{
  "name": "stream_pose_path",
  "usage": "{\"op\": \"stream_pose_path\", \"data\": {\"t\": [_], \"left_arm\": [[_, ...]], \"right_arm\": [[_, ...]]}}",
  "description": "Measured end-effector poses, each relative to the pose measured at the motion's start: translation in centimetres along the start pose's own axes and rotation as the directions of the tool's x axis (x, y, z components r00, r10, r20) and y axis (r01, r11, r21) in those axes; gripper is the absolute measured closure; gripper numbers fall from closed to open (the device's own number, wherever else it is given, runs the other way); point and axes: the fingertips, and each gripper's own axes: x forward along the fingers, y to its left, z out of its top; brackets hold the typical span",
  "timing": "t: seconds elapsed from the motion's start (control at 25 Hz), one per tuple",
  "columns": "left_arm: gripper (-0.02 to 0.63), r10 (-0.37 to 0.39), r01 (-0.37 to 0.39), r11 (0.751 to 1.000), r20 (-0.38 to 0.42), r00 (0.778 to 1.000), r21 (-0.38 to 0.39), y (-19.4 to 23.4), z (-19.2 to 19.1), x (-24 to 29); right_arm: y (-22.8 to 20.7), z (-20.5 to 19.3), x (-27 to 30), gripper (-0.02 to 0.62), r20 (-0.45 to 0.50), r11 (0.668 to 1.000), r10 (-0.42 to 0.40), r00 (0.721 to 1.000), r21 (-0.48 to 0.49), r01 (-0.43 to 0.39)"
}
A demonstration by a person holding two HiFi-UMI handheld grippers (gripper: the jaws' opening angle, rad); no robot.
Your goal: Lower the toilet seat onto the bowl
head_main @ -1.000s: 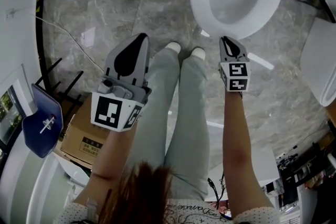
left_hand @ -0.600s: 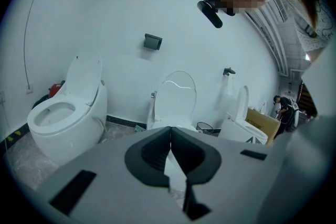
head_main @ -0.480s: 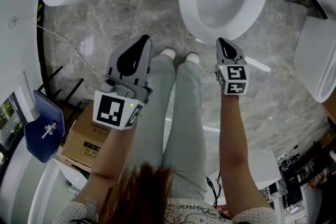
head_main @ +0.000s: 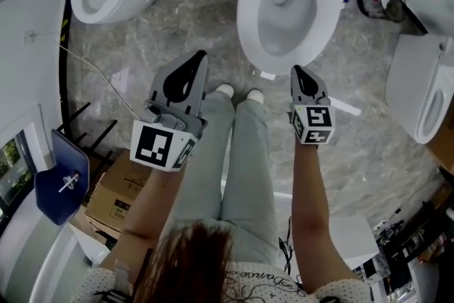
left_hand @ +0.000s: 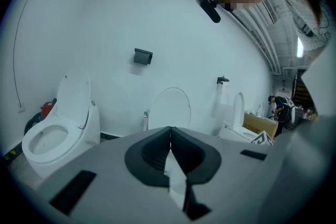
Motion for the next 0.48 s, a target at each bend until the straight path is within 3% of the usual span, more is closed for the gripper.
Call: {"op": "stream_pose_path", "data": {"t": [0.24,0.48], "left_arm": [[0.601,-0.021,0.019,0.999,0.032,0.999,0.039,-1.4,5.8,-0.4],[0.601,-0.039,0.031,0.996,0.093,0.995,0.081,-3.2,12.4,-1.3]], "right_arm": [[0.8,8.7,-5.4,0.583,0.148,1.0,-0.009,0.989,0.006,0.009],[1.9,17.3,-11.9,0.583,0.282,0.999,-0.027,0.959,-0.033,0.038]]}}
